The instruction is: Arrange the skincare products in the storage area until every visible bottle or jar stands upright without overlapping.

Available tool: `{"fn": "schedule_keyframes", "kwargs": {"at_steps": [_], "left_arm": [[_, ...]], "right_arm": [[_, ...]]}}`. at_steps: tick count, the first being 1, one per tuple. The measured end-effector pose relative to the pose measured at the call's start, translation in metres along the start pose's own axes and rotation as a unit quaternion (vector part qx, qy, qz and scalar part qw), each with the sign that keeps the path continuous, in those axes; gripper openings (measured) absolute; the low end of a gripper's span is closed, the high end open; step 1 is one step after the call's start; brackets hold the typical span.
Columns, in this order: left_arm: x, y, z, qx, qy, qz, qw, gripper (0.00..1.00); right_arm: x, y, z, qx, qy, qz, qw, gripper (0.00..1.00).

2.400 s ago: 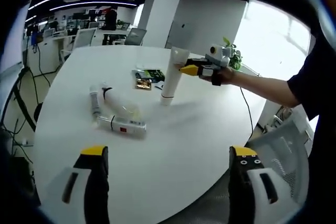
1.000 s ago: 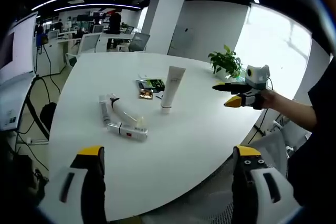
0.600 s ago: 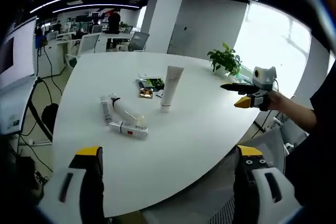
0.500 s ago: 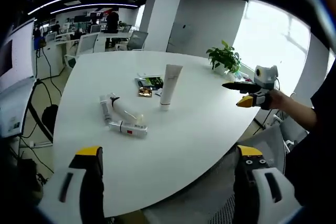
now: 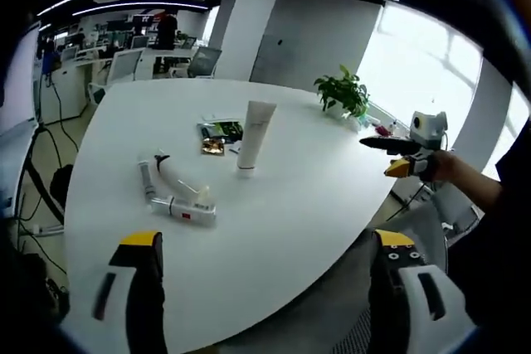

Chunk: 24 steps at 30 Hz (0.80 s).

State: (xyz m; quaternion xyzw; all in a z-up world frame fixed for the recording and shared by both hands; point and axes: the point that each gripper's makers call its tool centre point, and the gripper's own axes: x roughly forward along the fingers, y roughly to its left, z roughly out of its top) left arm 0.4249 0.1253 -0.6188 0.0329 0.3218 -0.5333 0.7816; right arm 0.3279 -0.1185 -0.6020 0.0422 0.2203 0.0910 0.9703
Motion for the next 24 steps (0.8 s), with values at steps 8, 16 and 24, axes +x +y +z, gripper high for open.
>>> {"fn": "schedule_keyframes", "kwargs": {"at_steps": [8,16,24], "left_arm": [[0.008,-0.008,0.015,-0.001,-0.015,-0.012,0.9998,0.99],[0.004,-0.017,0.011,0.003,-0.002,-0.019,0.9998,0.99],[0.000,-0.017,0.009,0.001,0.004,-0.016,0.9999,0.99]], "right_arm": [[-0.007,-0.001,-0.005,0.001,0.005,-0.013,0.9999,0.99],[-0.017,0.004,-0.023,0.035,0.011,-0.013,0.9992,0.99],[-0.018,0.008,-0.017,0.034,0.010,-0.010,0.9993,0.99]]}}
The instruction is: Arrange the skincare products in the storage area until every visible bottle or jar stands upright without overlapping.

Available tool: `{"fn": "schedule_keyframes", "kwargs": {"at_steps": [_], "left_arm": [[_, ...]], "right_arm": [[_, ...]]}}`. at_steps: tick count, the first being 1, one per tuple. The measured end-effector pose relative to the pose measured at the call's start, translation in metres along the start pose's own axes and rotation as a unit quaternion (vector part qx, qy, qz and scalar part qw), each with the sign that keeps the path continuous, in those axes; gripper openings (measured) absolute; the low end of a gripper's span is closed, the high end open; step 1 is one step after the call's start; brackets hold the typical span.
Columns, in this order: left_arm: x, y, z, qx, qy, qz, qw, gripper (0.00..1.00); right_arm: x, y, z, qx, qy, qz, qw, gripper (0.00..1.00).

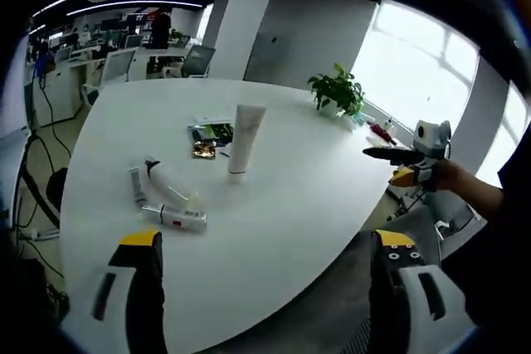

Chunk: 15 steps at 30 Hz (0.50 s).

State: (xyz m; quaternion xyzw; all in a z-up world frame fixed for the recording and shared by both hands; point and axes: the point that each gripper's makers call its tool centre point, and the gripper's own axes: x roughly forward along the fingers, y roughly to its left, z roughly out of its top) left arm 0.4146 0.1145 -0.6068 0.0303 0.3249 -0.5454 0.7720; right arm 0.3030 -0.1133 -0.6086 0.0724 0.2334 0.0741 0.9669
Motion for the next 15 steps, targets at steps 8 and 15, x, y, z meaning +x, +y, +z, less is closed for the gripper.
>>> {"fn": "schedule_keyframes", "kwargs": {"at_steps": [8,15], "left_arm": [[0.004,0.005,0.008,0.001,-0.012,0.016,0.9998,0.99],[0.006,0.014,0.015,-0.012,-0.018,0.035,0.9991,0.97]], "right_arm": [[0.007,-0.005,-0.003,-0.012,0.008,0.009,0.9999,0.99],[0.008,-0.009,0.001,-0.009,-0.001,0.011,0.9999,0.99]]}}
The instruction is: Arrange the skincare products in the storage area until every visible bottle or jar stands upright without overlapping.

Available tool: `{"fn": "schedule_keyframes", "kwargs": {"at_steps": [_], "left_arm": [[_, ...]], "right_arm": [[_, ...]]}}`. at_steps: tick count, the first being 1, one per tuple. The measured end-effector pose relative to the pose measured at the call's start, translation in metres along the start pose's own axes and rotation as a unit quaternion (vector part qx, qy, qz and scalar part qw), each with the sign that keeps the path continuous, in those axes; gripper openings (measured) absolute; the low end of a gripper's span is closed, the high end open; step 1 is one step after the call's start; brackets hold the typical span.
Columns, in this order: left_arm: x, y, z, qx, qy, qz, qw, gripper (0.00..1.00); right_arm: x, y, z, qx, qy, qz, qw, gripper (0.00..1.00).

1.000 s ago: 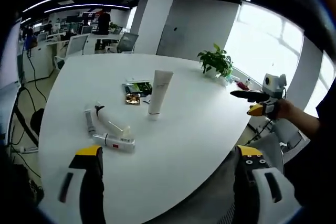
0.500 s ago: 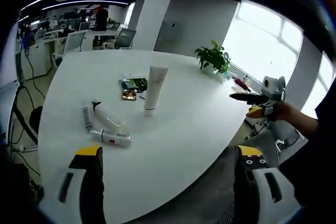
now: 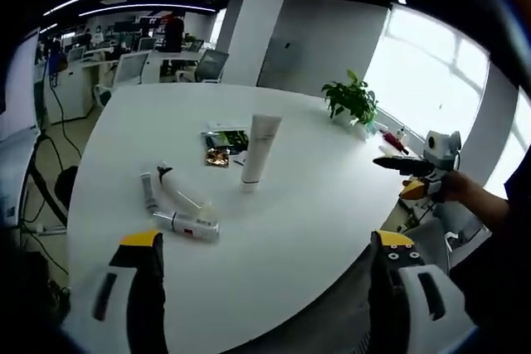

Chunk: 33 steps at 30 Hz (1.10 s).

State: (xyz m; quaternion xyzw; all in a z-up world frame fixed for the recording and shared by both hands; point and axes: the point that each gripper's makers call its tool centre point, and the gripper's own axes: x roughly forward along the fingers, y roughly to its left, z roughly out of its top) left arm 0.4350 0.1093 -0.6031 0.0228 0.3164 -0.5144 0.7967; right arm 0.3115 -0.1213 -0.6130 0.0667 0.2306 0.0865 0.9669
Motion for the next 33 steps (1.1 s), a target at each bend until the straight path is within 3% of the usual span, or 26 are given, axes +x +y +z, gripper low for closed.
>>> {"fn": "schedule_keyframes", "kwargs": {"at_steps": [15,33], "left_arm": [[0.035,0.023,0.006,-0.027,0.016,0.033,0.9990,0.85],[0.076,0.045,0.009,-0.051,0.055,0.031,0.9967,0.80]], "right_arm": [[-0.004,-0.012,-0.015,0.032,0.001,-0.010,0.9995,0.99],[0.007,-0.026,-0.023,0.059,-0.003,-0.017,0.9981,0.99]]}}
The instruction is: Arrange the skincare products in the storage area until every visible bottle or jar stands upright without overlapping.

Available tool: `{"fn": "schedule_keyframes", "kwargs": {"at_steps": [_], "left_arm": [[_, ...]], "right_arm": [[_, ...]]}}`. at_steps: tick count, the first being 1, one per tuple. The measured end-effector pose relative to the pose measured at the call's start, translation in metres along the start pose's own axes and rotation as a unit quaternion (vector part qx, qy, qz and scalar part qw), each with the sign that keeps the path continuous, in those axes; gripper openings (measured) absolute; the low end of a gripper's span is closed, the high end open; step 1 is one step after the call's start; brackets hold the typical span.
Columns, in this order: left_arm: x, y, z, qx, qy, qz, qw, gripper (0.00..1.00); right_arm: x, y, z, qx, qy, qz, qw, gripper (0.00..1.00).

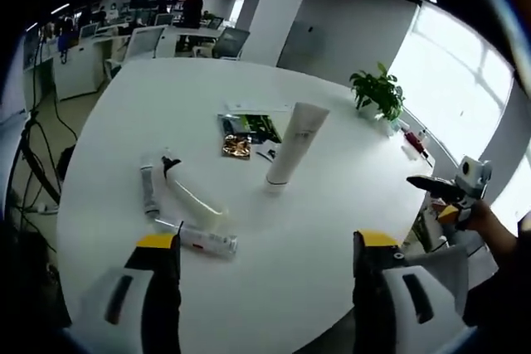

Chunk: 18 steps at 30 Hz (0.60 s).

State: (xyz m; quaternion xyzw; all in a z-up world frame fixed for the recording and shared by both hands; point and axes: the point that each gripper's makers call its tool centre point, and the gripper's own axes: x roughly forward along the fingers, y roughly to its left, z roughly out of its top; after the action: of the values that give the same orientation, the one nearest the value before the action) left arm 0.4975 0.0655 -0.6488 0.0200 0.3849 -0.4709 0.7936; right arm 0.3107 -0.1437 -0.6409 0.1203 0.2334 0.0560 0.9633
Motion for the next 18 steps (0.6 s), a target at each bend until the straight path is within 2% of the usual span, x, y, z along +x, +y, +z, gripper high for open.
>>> {"fn": "schedule_keyframes", "kwargs": {"at_steps": [10,18], "left_arm": [[0.029,0.011,0.004,-0.021,0.023,0.003,0.9995,0.79],[0.050,0.021,0.007,-0.038,0.028,0.011,0.9988,0.78]], "right_arm": [[0.000,-0.007,-0.010,0.016,0.005,-0.009,0.9998,0.99],[0.001,-0.008,-0.017,0.039,0.006,-0.014,0.9991,0.99]]}}
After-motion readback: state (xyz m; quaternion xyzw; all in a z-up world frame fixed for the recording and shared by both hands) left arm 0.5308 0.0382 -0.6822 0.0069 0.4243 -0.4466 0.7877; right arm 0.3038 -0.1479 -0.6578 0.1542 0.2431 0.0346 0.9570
